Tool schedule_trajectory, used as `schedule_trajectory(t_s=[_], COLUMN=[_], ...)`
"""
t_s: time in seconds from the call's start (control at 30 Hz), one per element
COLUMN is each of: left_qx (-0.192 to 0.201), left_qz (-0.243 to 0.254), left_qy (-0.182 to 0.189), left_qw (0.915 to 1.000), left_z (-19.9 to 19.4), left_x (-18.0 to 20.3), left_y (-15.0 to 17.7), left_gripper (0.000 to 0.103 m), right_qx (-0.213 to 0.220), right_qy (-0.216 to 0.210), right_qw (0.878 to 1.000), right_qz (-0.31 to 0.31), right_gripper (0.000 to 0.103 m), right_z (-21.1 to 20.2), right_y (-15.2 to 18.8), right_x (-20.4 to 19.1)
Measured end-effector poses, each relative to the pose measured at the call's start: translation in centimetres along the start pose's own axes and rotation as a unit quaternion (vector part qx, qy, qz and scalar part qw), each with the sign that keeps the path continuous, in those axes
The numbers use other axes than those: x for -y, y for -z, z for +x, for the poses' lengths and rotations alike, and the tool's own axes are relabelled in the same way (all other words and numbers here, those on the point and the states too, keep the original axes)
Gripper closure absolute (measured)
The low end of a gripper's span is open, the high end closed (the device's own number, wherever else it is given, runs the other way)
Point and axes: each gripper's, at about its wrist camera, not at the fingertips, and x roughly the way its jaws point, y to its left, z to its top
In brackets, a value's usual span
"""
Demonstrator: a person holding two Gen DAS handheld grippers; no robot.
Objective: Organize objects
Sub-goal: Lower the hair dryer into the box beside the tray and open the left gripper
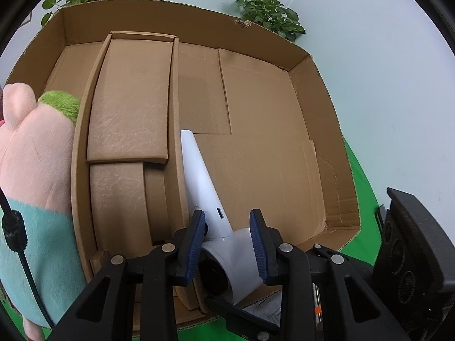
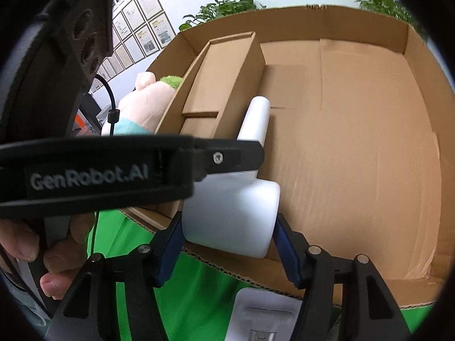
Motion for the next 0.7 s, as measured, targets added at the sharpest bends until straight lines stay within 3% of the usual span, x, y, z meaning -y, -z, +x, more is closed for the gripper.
schedule_trajectory(t_s=[0.23,0.33,0.4,0.47,0.53,0.7], left_qx=[0.027,0.043,0.041,0.037,0.032,0.012], left_qz=[-0.001,0.016,0.019,0.014,0.005,-0.03], left_qy=[0.014,-0.012,-0.027,-0.04,-0.04,-0.035], left_qw=[0.9995,0.9989,0.9986,0.9984,0.9987,0.9989], left_z=[-3.4,-4.8,-5.3,-5.4,-5.4,-4.3], left_x=[-0.6,-0.7,-1.1,-1.8,-2.4,-3.7], left_y=[1.1,1.8,2.7,3.7,4.4,6.2], left_gripper=[0.073,0.073,0.073,0.073,0.073,0.072], right_qx=[0.011,0.016,0.006,-0.007,-0.013,-0.009], right_qy=[-0.028,-0.027,-0.029,-0.02,-0.004,-0.004], right_qw=[0.999,0.999,0.999,1.0,1.0,1.0], right_qz=[0.023,0.028,0.031,0.022,0.015,0.014], right_gripper=[0.037,0.037,0.042,0.059,0.065,0.066], right_z=[-1.3,-2.0,-1.7,-0.9,-0.2,0.6], right_y=[0.2,0.4,0.6,0.4,0.2,-0.4], right_x=[0.8,1.4,1.8,1.4,1.0,0.8])
